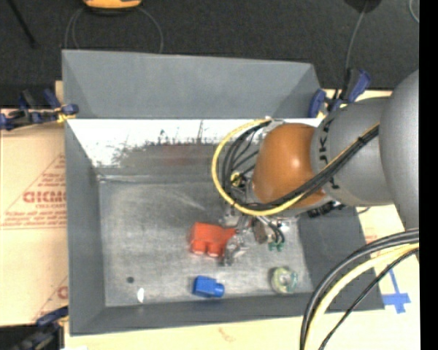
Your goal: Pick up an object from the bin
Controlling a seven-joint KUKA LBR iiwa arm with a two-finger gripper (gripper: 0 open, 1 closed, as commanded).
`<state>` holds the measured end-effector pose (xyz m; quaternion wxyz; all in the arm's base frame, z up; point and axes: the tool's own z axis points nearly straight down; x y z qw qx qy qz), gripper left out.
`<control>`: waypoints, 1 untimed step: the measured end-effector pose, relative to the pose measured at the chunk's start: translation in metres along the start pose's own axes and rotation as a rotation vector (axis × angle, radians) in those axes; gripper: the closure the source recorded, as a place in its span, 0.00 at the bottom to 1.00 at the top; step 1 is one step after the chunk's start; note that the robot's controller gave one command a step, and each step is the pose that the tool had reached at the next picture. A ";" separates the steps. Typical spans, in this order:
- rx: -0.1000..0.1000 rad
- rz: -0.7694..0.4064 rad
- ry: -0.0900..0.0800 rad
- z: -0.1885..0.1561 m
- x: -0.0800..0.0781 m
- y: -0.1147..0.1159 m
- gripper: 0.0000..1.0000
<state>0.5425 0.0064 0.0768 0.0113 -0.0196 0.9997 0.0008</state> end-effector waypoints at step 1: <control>0.001 -0.390 0.012 -0.145 -0.034 -0.071 1.00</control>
Offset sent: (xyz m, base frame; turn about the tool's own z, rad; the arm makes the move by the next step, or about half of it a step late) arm 0.0305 -0.0677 0.1418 -0.3933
